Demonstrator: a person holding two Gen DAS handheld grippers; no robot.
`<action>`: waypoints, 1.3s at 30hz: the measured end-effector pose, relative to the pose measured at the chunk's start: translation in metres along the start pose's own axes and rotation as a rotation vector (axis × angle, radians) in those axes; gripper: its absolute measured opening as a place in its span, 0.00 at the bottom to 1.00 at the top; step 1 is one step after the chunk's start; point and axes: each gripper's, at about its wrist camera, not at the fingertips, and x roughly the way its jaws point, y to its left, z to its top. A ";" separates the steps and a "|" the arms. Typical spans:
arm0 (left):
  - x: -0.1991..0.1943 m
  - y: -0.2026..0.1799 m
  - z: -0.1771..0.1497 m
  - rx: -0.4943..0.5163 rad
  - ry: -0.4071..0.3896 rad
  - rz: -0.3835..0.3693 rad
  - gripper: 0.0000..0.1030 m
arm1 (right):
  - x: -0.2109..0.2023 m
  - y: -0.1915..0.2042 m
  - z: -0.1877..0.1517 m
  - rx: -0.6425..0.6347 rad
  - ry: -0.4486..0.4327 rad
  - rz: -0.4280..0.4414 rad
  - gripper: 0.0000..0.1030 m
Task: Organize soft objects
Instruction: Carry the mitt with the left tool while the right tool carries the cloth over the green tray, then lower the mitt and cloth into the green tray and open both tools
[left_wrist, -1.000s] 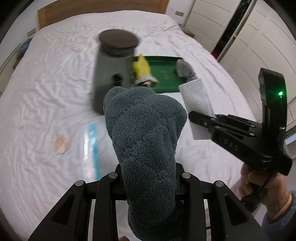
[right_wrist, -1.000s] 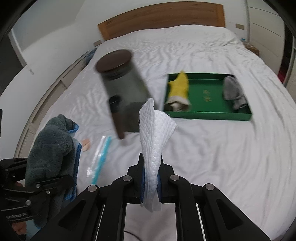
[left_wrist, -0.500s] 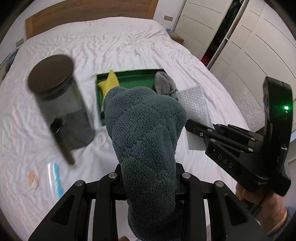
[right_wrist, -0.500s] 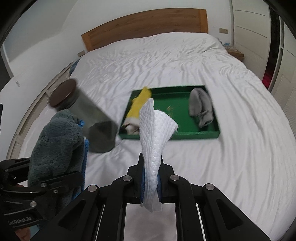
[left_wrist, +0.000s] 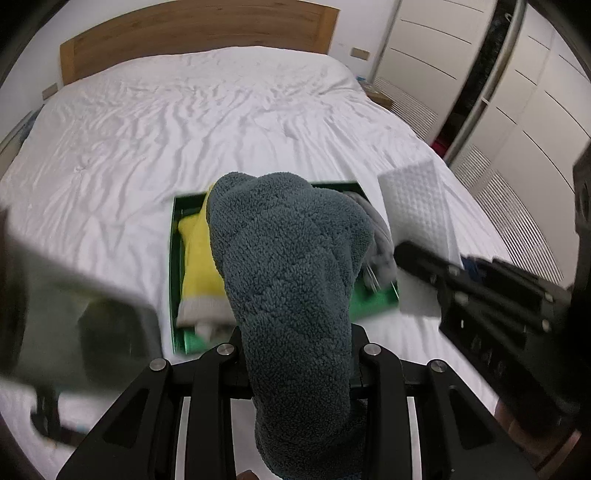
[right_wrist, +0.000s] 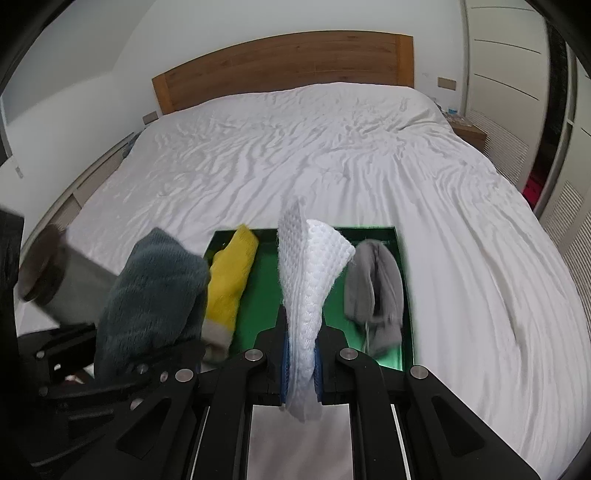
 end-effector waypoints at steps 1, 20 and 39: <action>0.009 0.001 0.007 -0.002 -0.007 0.019 0.26 | 0.014 -0.001 0.004 -0.007 0.002 0.001 0.09; 0.145 0.028 0.045 0.018 0.038 0.240 0.26 | 0.225 -0.020 0.061 -0.064 0.136 -0.089 0.09; 0.161 0.031 0.055 0.044 0.034 0.272 0.26 | 0.253 -0.026 0.067 -0.064 0.175 -0.093 0.09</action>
